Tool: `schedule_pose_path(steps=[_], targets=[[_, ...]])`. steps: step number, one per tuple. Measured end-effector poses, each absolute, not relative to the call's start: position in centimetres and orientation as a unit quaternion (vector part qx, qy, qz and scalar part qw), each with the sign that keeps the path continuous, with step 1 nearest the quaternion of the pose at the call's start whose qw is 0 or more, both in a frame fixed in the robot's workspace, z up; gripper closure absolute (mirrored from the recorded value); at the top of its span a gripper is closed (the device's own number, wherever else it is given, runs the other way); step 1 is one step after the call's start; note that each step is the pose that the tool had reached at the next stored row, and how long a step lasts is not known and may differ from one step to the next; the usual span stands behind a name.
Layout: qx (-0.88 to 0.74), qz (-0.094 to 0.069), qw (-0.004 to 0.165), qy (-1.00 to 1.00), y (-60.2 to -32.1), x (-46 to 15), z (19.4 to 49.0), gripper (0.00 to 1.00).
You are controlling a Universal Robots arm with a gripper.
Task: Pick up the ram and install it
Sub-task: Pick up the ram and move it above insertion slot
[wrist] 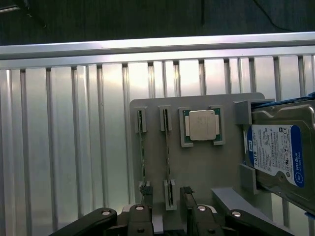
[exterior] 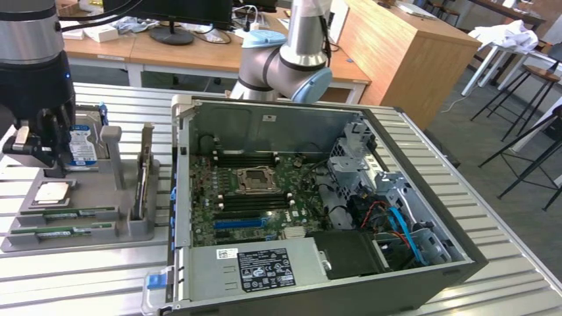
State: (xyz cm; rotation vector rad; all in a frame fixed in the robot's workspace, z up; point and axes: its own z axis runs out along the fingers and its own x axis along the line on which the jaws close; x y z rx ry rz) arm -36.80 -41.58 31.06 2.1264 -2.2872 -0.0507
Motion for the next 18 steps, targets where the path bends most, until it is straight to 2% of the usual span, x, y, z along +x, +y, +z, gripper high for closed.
schedule_pose_path(steps=[15, 18], targets=[[0.681, -0.016, 0.009, -0.732, -41.6, -36.8, 29.2, 0.64], [0.681, -0.016, 0.009, -0.732, -41.6, -36.8, 27.9, 0.64]])
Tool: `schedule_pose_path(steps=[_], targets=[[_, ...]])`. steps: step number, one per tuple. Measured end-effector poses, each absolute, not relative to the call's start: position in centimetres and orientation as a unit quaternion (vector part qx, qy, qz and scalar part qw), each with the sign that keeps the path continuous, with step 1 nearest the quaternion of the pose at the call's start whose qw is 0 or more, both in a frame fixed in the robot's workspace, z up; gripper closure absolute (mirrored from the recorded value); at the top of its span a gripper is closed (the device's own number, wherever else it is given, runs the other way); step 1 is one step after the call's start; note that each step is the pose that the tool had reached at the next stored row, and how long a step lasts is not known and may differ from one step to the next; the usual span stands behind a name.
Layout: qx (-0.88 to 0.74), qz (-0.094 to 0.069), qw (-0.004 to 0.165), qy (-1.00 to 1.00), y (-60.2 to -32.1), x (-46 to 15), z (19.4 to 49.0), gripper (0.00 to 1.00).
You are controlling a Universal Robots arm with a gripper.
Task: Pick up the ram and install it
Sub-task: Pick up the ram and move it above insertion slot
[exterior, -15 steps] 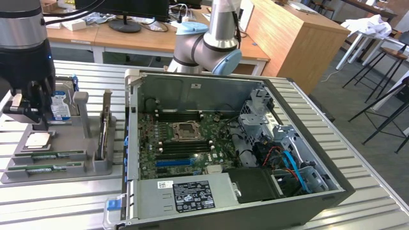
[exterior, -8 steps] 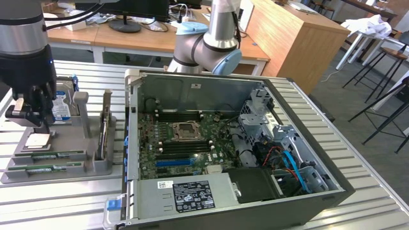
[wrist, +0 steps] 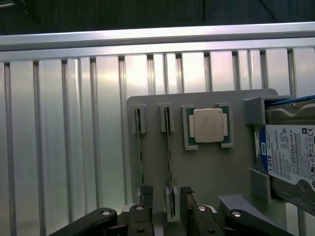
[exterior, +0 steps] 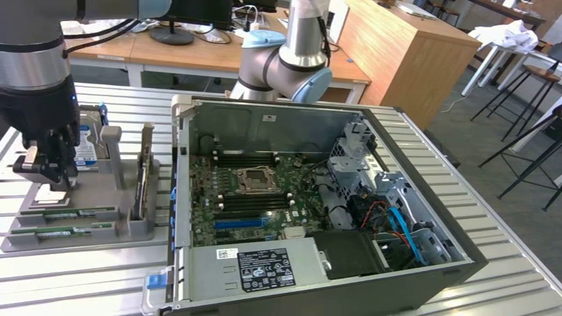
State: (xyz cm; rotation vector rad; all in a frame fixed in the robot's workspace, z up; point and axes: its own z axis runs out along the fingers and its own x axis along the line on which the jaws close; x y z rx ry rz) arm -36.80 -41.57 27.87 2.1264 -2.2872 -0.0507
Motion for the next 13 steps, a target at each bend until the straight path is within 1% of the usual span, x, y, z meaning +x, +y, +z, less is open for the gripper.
schedule_pose_path(steps=[6, 13], targets=[[0.681, -0.016, 0.009, -0.732, -41.57, -36.80, 27.07, 0.64], [0.681, -0.016, 0.009, -0.732, -41.57, -36.80, 27.05, 0.64]])
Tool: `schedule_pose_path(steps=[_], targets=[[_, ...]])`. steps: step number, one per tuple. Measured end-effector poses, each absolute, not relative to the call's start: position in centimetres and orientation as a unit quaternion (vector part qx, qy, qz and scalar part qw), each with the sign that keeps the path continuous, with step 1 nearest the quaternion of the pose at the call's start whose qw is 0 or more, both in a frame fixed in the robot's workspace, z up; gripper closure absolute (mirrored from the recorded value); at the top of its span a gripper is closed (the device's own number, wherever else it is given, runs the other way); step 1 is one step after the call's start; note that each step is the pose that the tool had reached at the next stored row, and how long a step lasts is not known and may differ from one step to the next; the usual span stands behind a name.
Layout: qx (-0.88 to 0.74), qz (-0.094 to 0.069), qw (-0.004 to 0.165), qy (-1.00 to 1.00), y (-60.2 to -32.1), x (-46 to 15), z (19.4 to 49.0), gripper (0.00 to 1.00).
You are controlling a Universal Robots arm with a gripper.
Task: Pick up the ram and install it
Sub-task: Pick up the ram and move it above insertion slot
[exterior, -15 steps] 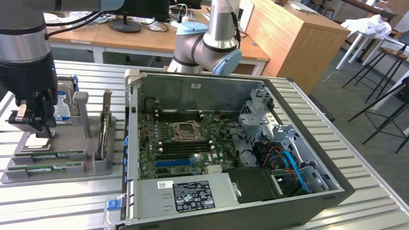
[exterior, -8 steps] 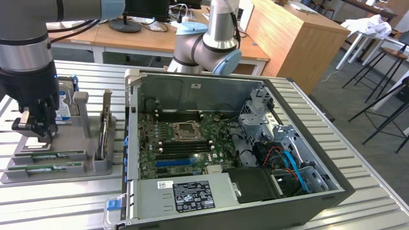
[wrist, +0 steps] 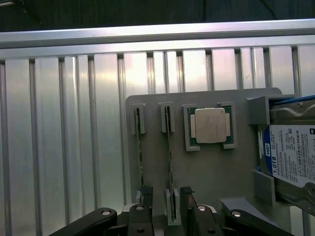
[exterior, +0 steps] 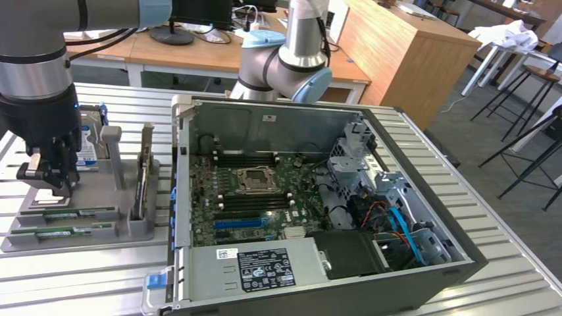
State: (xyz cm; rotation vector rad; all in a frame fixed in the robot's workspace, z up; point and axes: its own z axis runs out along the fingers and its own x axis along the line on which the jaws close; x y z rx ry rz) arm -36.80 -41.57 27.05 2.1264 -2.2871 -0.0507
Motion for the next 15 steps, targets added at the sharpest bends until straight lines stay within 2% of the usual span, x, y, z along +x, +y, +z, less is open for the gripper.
schedule_pose_path(steps=[15], targets=[[0.681, -0.016, 0.009, -0.732, -41.6, -36.8, 25.9, 0.64]])
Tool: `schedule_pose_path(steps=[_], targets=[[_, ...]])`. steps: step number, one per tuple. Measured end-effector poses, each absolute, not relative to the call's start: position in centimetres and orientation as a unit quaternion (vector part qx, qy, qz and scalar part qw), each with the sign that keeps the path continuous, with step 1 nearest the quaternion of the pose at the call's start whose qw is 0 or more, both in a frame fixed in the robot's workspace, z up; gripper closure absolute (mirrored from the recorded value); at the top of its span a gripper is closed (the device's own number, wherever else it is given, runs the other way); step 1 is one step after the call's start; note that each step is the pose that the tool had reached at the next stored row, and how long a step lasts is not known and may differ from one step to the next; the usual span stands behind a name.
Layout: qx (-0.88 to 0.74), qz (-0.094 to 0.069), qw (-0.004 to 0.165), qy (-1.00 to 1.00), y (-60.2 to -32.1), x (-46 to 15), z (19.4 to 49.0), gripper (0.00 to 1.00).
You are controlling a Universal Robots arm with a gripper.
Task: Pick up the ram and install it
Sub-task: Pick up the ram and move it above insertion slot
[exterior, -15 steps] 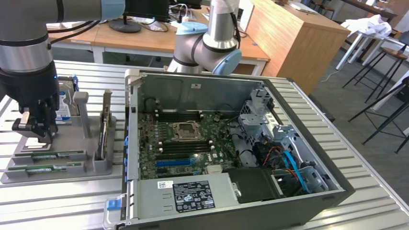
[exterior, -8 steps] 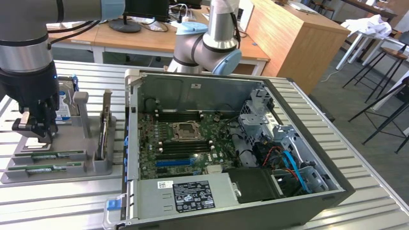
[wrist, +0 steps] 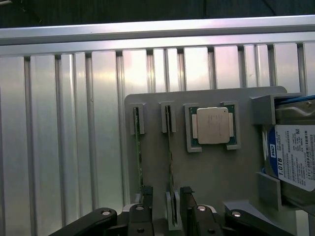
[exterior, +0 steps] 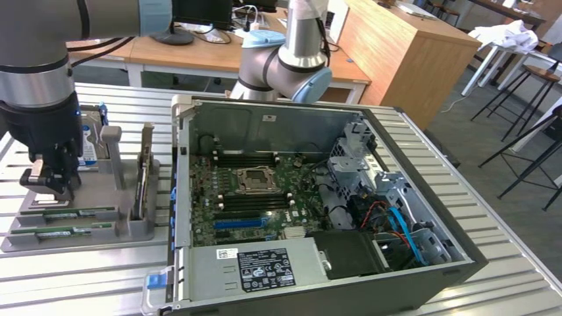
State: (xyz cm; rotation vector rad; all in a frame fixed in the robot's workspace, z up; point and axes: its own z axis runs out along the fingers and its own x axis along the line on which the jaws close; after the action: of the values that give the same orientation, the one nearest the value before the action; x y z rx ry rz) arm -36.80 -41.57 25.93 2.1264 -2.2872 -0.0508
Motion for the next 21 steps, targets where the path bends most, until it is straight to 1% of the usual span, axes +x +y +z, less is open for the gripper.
schedule_pose_path(steps=[9, 21], targets=[[0.681, -0.016, 0.009, -0.732, -41.7, -36.8, 25.7, 0.64], [0.681, -0.016, 0.009, -0.732, -43.0, -36.8, 25.7, 0.64]])
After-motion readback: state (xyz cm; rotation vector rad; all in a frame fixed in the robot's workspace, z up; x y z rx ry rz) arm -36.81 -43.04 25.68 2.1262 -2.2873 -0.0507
